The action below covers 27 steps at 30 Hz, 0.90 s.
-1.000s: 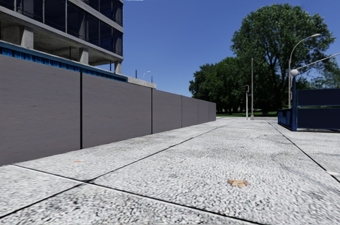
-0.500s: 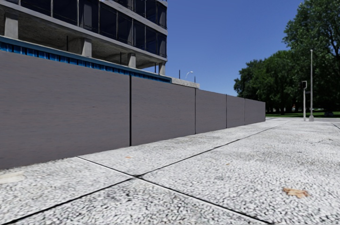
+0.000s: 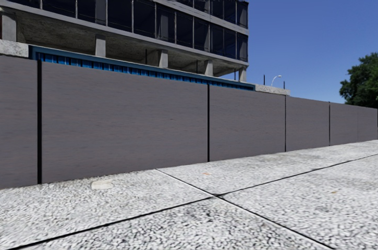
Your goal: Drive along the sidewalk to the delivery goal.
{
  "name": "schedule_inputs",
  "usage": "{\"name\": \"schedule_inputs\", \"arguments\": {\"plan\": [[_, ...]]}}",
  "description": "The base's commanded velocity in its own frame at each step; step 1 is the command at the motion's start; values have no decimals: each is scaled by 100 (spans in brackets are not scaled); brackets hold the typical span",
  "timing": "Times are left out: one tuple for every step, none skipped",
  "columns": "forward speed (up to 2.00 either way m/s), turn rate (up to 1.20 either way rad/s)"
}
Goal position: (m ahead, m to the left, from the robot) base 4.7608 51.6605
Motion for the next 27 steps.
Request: {"name": "schedule_inputs", "arguments": {"plan": [[0,74],[0,74],[0,74],[0,74],[0,74],[0,74],[0,74],[0,74],[0,74],[0,74],[0,74],[4,74],[20,74],[20,74],[43,74],[48,74],[50,74],[50,74],[50,74],[50,74],[50,74],[50,74],[50,74],[50,74],[50,74],[50,74],[50,74]]}}
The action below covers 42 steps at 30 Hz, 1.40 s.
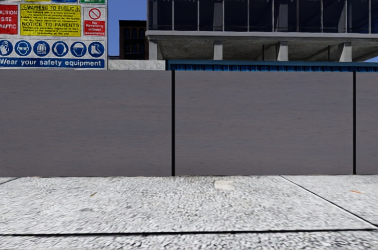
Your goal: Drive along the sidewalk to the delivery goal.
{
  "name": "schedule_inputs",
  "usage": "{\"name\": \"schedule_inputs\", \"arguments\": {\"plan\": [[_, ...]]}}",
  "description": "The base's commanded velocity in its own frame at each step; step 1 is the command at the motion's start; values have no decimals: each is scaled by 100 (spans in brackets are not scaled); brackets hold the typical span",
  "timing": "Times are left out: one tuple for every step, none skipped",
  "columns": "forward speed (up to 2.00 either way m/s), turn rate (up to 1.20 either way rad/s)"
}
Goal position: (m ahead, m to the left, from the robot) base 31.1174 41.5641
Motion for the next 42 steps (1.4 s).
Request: {"name": "schedule_inputs", "arguments": {"plan": [[50,74],[51,74],[52,74],[52,74],[52,74],[52,75],[53,76],[53,76],[55,77],[63,77],[68,78],[70,79],[70,79],[70,79],[71,79],[71,80],[71,80],[71,80],[71,80],[71,80],[71,80],[73,81],[76,81],[79,81],[81,81],[81,81],[83,81],[86,81],[89,81],[89,81],[91,81],[93,81],[96,81],[102,81],[102,81],[105,81],[110,81],[124,81],[124,81],[152,81],[168,81],[176,81]]}}
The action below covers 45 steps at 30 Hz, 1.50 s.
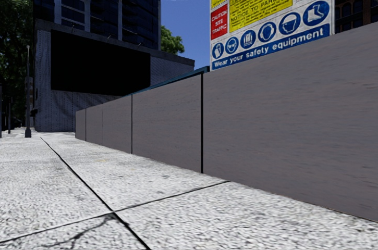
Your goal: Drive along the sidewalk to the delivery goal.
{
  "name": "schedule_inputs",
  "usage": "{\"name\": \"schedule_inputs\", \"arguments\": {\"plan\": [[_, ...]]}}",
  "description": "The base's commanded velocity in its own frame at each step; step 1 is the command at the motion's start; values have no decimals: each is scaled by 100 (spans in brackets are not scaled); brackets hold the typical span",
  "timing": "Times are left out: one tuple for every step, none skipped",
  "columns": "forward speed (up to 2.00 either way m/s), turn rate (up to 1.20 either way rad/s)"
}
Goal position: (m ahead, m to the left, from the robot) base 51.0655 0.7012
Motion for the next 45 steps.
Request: {"name": "schedule_inputs", "arguments": {"plan": [[176,81],[188,81],[193,81],[200,81],[200,81],[200,81],[200,81],[200,81],[200,79],[200,76],[200,76],[200,73],[200,71],[200,69],[200,69],[200,66],[200,57],[200,42],[200,42],[200,29],[200,0],[200,0],[200,0],[200,0],[200,0],[200,0],[200,16],[200,16],[200,29],[200,35],[200,37],[200,37],[200,37],[200,37],[200,37],[200,37],[200,37],[200,37],[200,37],[200,37],[200,37],[200,37],[200,37],[200,31],[200,31]]}}
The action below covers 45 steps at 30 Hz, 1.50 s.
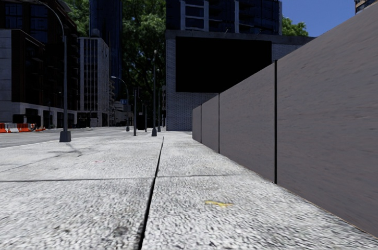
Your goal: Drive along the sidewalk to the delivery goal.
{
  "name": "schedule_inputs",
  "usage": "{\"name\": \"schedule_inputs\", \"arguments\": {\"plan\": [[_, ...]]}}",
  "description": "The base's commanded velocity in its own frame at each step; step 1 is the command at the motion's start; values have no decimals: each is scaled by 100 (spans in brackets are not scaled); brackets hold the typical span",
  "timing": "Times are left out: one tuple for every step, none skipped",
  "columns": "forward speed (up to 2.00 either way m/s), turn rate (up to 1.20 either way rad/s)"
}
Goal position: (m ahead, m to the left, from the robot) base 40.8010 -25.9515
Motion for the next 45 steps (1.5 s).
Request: {"name": "schedule_inputs", "arguments": {"plan": [[200,24],[200,22],[200,21],[200,21],[200,21],[200,21],[200,21],[200,21],[200,21],[200,21],[200,21],[200,21],[200,21],[200,21],[200,21],[200,21],[200,21],[200,21],[200,21],[200,21],[200,21],[200,21],[200,21],[200,22],[200,22],[200,22],[200,22],[200,22],[200,19],[200,19],[200,14],[200,8],[200,0],[200,0],[200,0],[200,0],[200,0],[200,0],[200,0],[200,0],[200,0],[200,0],[200,0],[200,0],[200,10]]}}
